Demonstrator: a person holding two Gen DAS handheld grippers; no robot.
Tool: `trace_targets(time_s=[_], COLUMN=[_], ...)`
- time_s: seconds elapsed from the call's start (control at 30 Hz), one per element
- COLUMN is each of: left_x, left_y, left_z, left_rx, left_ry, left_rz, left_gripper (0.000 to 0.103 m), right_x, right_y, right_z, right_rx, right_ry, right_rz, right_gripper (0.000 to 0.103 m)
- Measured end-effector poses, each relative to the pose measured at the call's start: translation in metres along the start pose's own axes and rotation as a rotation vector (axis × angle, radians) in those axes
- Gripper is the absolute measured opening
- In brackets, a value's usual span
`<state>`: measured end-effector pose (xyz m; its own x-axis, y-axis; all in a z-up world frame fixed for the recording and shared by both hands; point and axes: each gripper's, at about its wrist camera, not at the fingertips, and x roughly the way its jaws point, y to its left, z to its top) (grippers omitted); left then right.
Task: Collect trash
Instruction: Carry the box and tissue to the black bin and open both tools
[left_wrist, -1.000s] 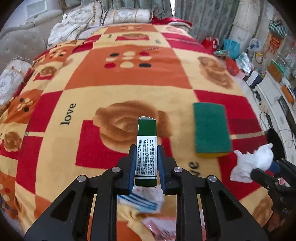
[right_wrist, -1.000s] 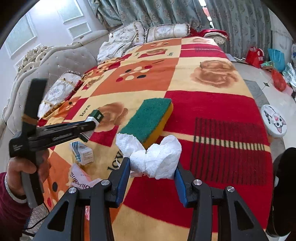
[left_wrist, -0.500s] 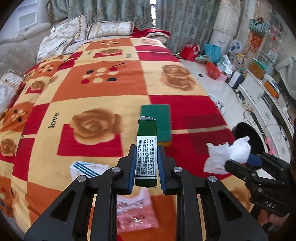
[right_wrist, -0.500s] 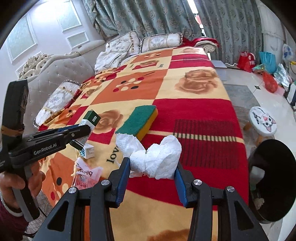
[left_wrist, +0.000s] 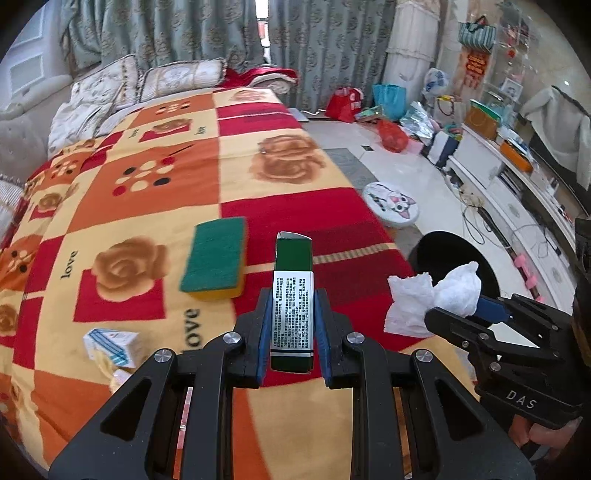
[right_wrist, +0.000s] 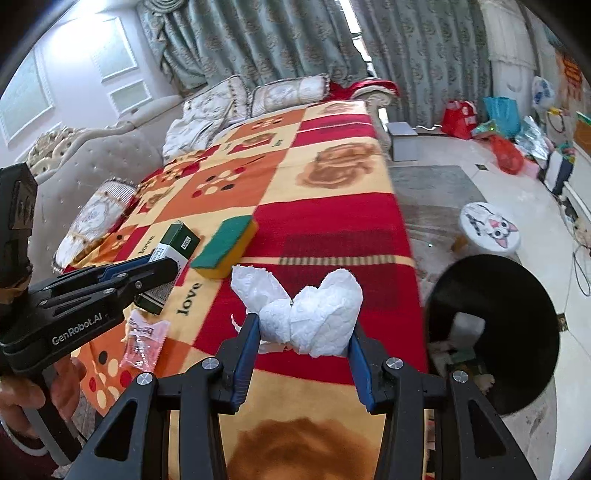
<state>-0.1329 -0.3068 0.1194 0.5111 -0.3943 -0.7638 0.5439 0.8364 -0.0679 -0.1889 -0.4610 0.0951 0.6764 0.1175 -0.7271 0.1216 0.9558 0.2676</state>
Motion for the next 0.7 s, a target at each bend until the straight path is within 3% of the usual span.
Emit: trace_targets(time_s=[0.7], left_x=[0.038], left_y=[-0.105], left_z=[0.018], left_rx=[0.130], left_ry=[0.023], left_rz=[-0.094], left_gripper=[0.019], right_x=[-0.039], right_y=[-0.094], right_z=[-0.014], right_rx=[0.165], right_ry=[-0.036], right_rz=[-0.119], right_gripper=[0.044])
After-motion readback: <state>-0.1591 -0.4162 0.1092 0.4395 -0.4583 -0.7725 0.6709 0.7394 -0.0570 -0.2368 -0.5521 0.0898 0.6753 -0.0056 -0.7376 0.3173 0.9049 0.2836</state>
